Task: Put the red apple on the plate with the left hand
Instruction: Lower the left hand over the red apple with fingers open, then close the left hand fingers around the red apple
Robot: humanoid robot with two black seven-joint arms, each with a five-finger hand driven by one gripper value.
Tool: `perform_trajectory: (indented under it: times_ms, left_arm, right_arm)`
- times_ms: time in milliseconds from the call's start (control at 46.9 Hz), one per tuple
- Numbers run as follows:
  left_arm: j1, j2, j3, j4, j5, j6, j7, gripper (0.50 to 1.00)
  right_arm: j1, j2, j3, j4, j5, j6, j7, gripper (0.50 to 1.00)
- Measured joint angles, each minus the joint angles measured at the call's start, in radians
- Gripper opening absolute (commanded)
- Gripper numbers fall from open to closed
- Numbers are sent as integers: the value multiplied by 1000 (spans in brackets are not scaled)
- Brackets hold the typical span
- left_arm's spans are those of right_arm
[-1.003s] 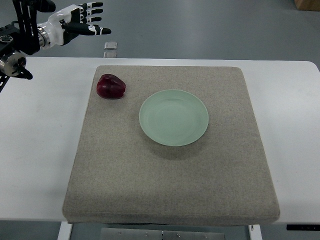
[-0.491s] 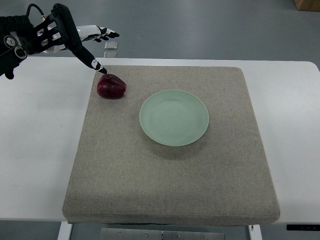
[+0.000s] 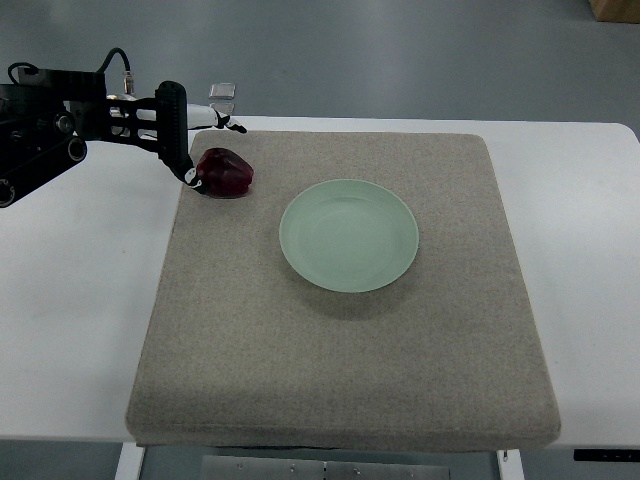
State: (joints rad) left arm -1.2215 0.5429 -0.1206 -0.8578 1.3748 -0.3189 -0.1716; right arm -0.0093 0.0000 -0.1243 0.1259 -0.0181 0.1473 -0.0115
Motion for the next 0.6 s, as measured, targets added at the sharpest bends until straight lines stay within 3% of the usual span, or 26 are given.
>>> perform_trajectory:
  times_ms: [597]
  left_arm:
    - [22, -52, 44, 26, 11, 66, 1, 981]
  right_arm:
    - [0, 0, 0, 0, 0, 1, 1, 964]
